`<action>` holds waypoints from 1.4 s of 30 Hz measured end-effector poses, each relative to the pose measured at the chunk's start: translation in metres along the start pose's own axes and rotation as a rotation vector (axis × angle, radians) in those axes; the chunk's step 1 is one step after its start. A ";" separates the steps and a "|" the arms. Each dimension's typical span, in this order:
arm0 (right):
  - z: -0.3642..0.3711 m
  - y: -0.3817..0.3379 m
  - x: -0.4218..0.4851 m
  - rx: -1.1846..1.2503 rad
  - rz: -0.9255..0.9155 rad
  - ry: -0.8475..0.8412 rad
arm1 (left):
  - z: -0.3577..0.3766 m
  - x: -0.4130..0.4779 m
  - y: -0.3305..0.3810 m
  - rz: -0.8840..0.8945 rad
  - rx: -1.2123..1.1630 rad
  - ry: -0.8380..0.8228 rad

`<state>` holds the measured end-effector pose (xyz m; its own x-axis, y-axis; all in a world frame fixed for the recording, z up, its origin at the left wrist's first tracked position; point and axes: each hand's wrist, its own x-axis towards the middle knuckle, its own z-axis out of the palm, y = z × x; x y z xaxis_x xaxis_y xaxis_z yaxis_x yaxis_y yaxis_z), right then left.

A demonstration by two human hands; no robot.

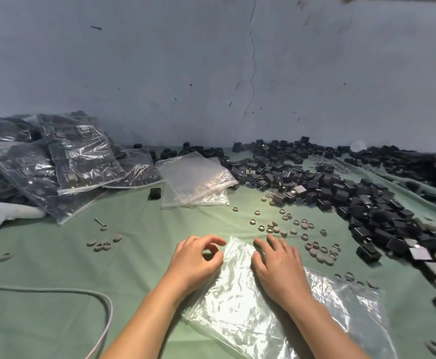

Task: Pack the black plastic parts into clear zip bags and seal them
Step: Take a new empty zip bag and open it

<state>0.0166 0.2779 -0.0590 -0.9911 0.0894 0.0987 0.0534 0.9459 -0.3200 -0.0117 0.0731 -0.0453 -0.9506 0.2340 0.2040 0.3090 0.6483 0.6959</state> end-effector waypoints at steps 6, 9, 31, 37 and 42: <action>-0.001 0.000 0.000 0.000 -0.007 0.009 | -0.005 -0.003 0.003 -0.121 -0.310 0.008; -0.002 0.000 -0.002 -0.011 -0.018 0.023 | -0.003 -0.003 0.002 -0.126 -0.346 0.051; -0.020 0.019 0.159 0.096 0.188 0.285 | 0.020 0.197 0.028 0.198 0.203 -0.044; 0.005 0.040 0.180 0.192 0.310 0.287 | 0.044 0.300 0.038 0.206 0.617 -0.166; 0.009 0.042 0.180 0.175 0.294 0.292 | 0.064 0.352 0.028 -0.011 0.707 -0.325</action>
<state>-0.1605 0.3311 -0.0637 -0.8597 0.4542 0.2337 0.2808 0.8023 -0.5267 -0.3355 0.2197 0.0021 -0.9306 0.3553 -0.0884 0.3500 0.9342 0.0698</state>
